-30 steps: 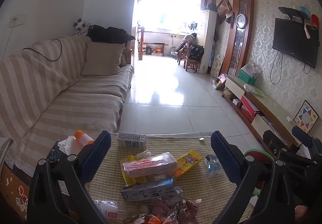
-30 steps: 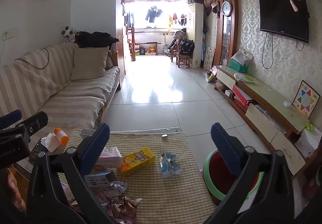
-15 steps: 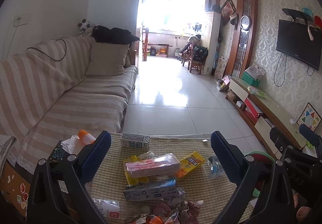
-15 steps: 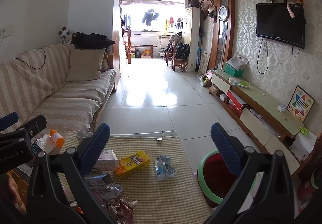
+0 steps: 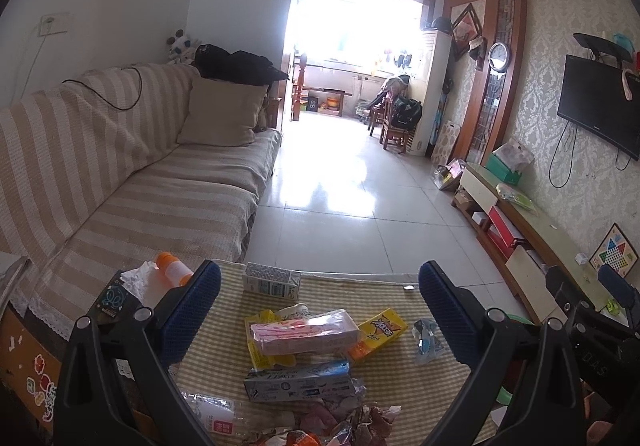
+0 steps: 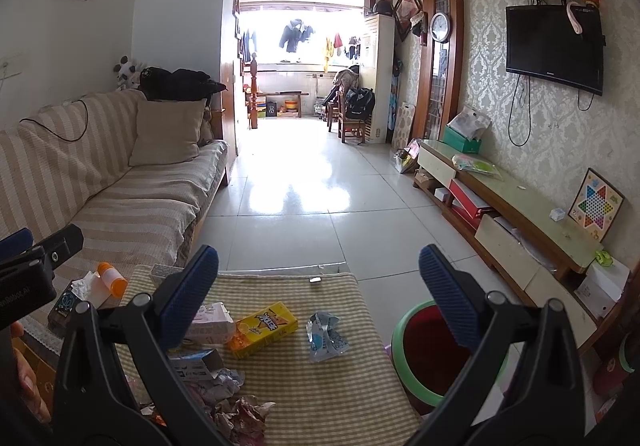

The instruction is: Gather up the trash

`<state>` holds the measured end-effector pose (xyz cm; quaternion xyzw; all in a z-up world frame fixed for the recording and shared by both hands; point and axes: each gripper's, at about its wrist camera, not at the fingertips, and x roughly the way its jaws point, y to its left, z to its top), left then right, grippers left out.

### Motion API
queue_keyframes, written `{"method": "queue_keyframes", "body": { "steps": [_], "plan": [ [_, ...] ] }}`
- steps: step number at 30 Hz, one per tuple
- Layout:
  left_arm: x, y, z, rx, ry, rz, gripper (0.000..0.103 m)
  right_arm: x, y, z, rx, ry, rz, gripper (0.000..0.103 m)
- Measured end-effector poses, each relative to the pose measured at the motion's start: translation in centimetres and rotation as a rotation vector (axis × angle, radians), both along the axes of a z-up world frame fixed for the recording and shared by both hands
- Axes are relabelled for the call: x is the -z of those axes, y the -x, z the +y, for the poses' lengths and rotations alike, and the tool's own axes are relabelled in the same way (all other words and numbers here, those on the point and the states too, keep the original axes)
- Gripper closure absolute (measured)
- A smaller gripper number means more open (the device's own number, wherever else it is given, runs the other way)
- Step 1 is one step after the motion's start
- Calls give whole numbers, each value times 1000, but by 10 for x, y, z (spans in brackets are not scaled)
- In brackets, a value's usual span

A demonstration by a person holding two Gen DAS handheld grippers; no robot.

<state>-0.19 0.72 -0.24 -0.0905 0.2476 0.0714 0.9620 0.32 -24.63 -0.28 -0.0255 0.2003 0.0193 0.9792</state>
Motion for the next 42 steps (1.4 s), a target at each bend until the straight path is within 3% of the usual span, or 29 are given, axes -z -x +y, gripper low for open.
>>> {"method": "queue_keyframes", "body": {
  "steps": [42],
  "plan": [
    [-6, 1, -11, 8, -46, -8, 8, 6, -1, -5, 10, -14, 13, 4]
  ]
}}
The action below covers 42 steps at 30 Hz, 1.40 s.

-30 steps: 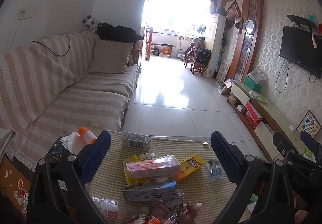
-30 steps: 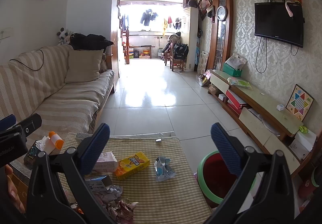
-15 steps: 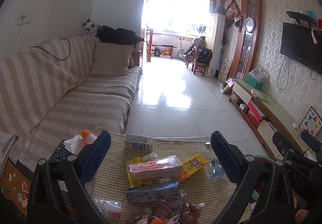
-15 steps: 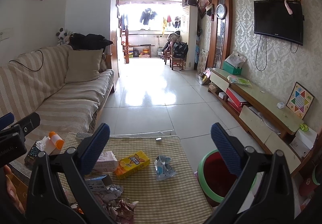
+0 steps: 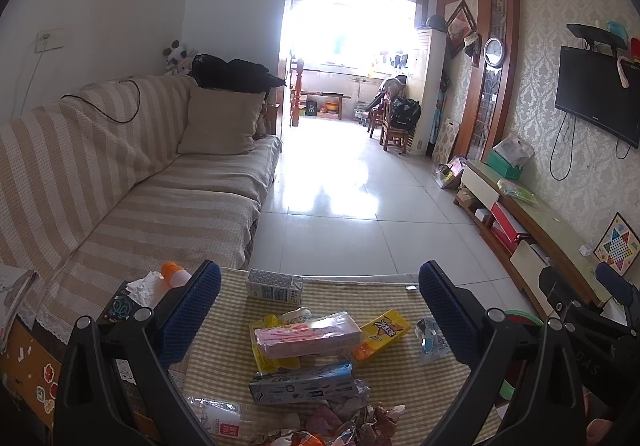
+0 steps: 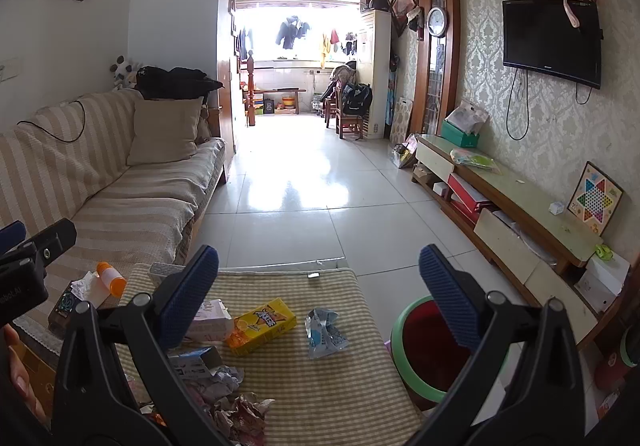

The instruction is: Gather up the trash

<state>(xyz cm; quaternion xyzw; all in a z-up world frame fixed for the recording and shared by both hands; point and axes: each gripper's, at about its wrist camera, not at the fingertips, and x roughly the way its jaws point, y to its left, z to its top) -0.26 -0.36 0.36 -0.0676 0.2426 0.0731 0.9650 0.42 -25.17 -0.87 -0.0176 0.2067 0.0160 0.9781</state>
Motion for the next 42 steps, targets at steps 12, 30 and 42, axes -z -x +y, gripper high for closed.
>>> {"method": "queue_keyframes", "body": {
  "steps": [12, 30, 42],
  "plan": [
    [0, 2, 0, -9, -5, 9, 8, 2, 0, 0, -4, 6, 6, 4],
    [145, 25, 116, -206, 259, 401, 12, 59, -21, 33, -100, 89, 163, 4],
    [235, -13, 122, -298, 464, 573, 24, 88, -25, 56, -202, 92, 259, 4]
  ]
}}
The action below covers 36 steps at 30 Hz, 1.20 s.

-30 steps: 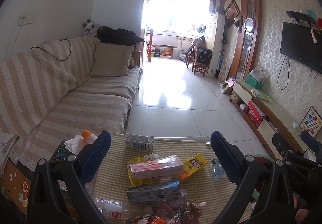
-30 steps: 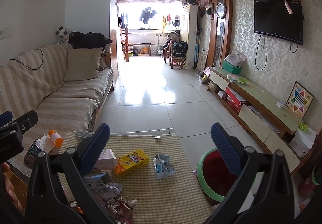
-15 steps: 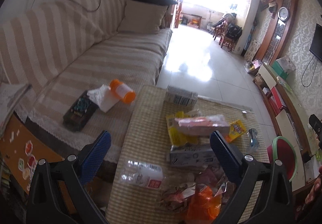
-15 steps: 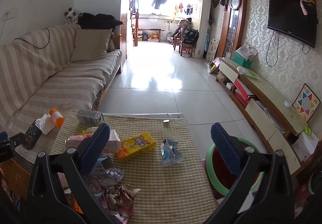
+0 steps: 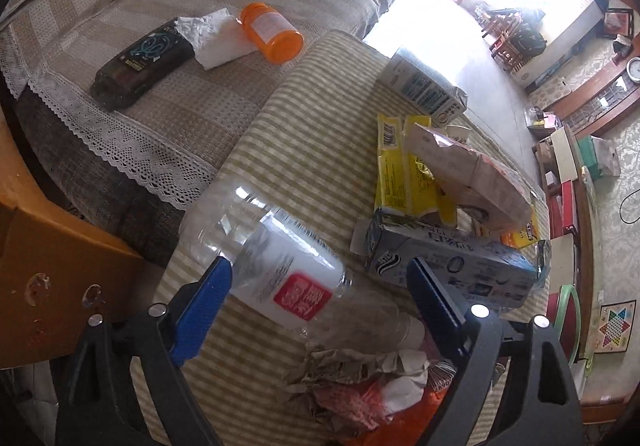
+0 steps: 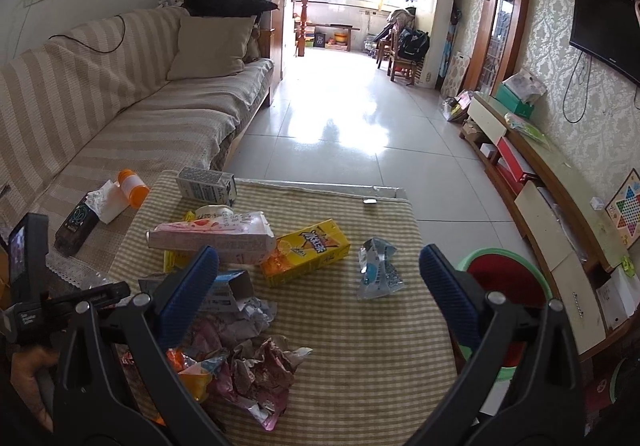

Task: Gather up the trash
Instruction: 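Grasp the clear bottle with the left tool while the right tool grasps the pink tissue box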

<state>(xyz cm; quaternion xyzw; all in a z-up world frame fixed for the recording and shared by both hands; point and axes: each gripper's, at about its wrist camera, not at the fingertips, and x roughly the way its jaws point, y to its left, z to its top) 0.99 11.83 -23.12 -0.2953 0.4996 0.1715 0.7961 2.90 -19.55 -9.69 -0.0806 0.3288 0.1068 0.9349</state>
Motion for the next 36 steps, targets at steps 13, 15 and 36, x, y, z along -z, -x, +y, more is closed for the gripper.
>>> {"method": "queue_keyframes", "body": {
  "steps": [13, 15, 36],
  "plan": [
    [5, -6, 12, 40, 64, -47, 103, 71, -20, 97, -563, 295, 128, 14],
    [6, -4, 15, 46, 49, -40, 103, 80, -20, 114, -645, 367, 141, 15],
    [9, -19, 20, 28, 50, -55, 37, 109, 6, 146, -782, 532, 50, 103]
  ]
}}
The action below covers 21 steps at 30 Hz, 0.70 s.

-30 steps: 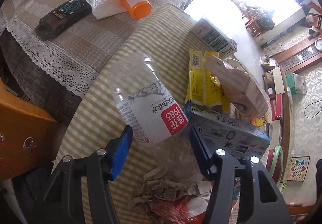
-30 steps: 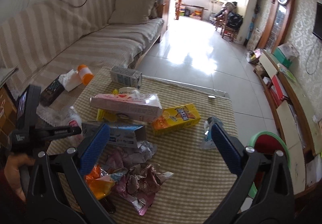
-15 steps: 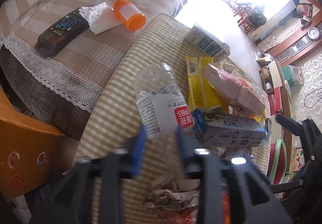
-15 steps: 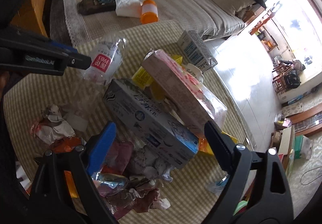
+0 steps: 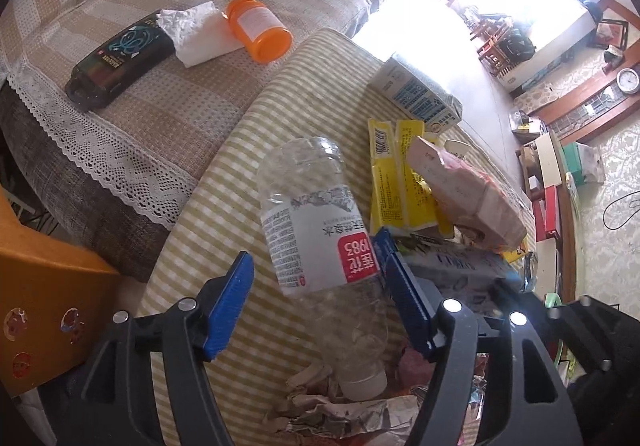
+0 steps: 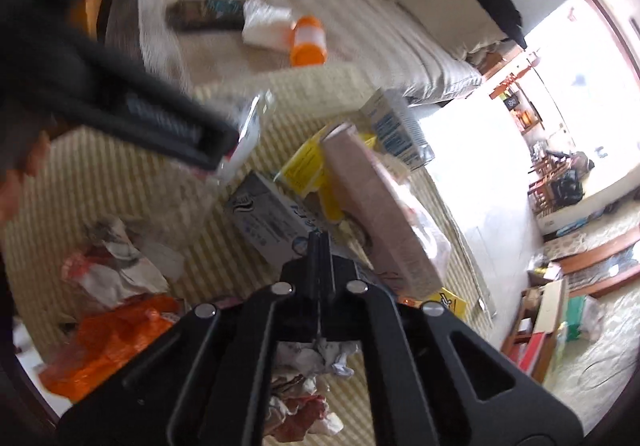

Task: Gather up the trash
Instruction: 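Grasp the clear bottle with the left tool while the right tool grasps the pink tissue box, then drop the bottle from the left tool into the red bin while the right tool drops the tissue box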

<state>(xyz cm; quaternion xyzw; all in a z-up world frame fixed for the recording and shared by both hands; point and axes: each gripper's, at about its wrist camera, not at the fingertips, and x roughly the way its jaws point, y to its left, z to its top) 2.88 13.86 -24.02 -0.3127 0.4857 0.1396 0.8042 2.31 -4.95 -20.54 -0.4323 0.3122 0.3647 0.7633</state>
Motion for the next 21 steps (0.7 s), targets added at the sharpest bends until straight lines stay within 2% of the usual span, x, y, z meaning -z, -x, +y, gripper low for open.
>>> {"method": "queue_keyframes", "body": {
  "steps": [3, 7, 9, 10, 11, 15, 17, 21],
  "plan": [
    [4, -6, -3, 0, -3, 11, 36, -11, -4, -12, 5, -57, 42, 102],
    [20, -21, -3, -2, -16, 65, 36, -13, -26, -24, 79, -98, 117, 100],
    [31, -24, -2, -7, 24, 78, 41, -15, -25, -25, 90, -108, 132, 87],
    [33, -23, 0, -19, 41, 61, 42, -16, -24, -25, 83, -105, 126, 67],
    [33, -22, 1, -20, 45, 54, 43, -15, -22, -26, 71, -102, 115, 53],
    [26, -14, 4, -14, 53, 22, 46, -19, -36, -25, 71, -106, 96, 45],
    [16, -5, 7, -17, 33, -7, 46, -21, -47, -19, 106, -114, 53, 37],
    [-10, 12, 7, -10, -18, -66, 46, -10, -61, 8, 99, -50, 2, 36]
  ]
}}
